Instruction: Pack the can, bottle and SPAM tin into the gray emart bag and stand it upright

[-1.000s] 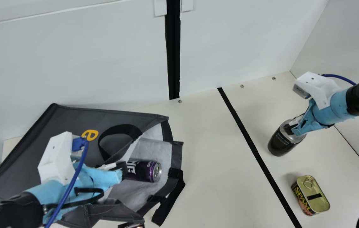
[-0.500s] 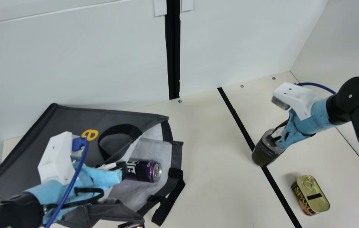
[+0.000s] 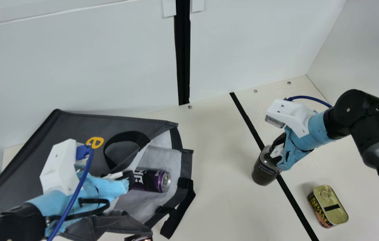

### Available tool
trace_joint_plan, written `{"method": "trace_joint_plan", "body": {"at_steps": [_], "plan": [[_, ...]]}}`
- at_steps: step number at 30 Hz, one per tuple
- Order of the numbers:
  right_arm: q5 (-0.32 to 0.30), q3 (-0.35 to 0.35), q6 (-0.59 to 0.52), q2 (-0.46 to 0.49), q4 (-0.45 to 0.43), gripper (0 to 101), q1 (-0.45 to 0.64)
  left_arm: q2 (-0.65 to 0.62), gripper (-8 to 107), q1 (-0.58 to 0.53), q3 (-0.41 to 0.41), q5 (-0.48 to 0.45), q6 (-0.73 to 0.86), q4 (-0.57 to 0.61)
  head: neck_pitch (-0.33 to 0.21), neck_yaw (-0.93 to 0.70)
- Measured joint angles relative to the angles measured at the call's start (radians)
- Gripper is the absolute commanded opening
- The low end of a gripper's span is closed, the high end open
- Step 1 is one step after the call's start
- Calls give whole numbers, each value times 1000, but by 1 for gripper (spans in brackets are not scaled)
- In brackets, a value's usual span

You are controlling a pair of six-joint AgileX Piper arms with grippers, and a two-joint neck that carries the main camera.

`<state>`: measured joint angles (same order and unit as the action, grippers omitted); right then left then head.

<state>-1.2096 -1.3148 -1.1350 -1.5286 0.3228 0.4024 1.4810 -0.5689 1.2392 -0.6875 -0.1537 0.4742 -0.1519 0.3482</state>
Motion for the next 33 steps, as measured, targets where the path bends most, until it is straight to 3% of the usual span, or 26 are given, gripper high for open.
{"method": "trace_joint_plan", "body": {"at_steps": [16, 33], "plan": [[12, 111, -272, 35, 91, 0, -75, 0, -8, 0, 0, 0, 0, 0, 0, -2], [-38, 137, -367, 77, 151, 0, -154, 0, -8, 0, 0, 0, 0, 0, 0, 0]]}}
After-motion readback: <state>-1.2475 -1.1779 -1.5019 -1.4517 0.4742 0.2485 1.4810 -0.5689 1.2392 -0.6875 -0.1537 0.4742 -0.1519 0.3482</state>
